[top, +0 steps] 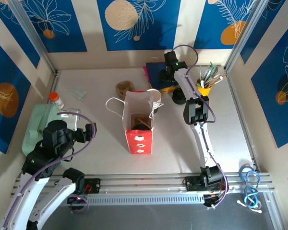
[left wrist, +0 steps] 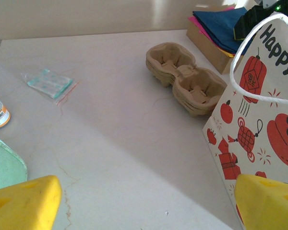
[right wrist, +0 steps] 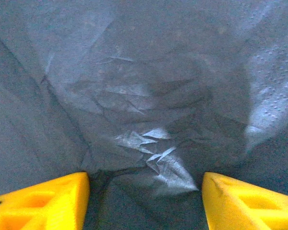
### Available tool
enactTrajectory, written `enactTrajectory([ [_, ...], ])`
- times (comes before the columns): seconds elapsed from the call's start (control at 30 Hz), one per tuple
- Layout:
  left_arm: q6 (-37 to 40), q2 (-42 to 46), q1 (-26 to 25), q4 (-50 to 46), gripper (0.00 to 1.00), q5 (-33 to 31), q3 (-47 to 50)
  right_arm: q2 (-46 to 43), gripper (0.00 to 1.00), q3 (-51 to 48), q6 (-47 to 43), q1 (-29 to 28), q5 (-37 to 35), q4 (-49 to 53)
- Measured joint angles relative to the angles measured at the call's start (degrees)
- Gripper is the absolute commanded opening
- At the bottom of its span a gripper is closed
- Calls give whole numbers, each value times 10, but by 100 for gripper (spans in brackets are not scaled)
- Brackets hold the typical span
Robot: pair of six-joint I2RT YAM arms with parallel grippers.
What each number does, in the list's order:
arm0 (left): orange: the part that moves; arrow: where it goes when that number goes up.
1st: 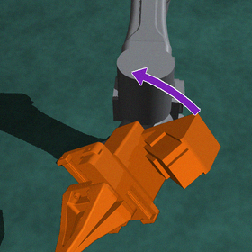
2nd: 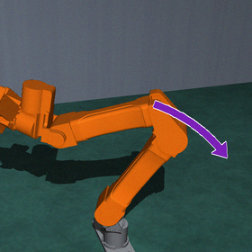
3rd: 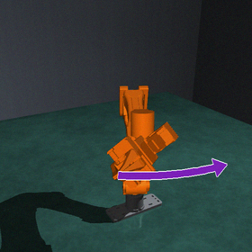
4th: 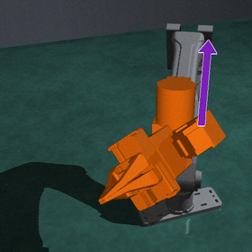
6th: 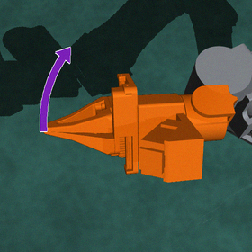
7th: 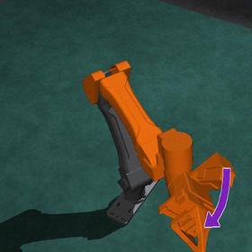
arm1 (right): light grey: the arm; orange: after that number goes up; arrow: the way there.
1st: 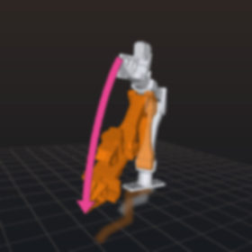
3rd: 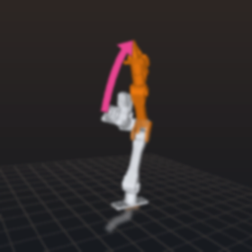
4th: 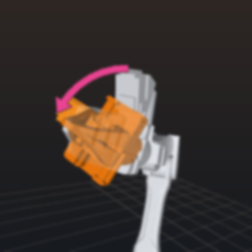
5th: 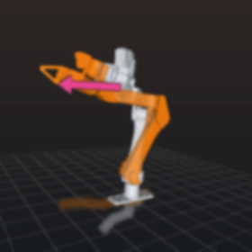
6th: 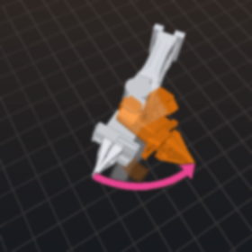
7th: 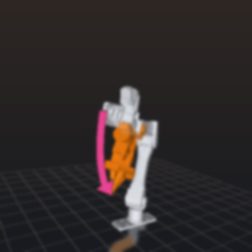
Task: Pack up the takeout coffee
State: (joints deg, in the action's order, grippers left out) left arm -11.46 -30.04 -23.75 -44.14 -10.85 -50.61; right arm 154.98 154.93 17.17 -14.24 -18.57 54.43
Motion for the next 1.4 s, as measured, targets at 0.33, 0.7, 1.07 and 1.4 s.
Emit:
enactTrajectory([
  [0.33, 0, 0, 0, 0, 92, -2, 0, 0, 30, 0, 21, 10, 34, -8],
  [0.7, 0, 0, 0, 0, 91, -2, 0, -5, 12, 6, 47, 16, 59, -11],
  [1.07, 0, 4, 0, 0, 91, -2, 0, -107, 6, 7, 67, 20, 75, -8],
  [1.4, 0, 7, 0, 0, 91, -2, 0, -262, 7, 17, 103, 20, 140, 29],
])
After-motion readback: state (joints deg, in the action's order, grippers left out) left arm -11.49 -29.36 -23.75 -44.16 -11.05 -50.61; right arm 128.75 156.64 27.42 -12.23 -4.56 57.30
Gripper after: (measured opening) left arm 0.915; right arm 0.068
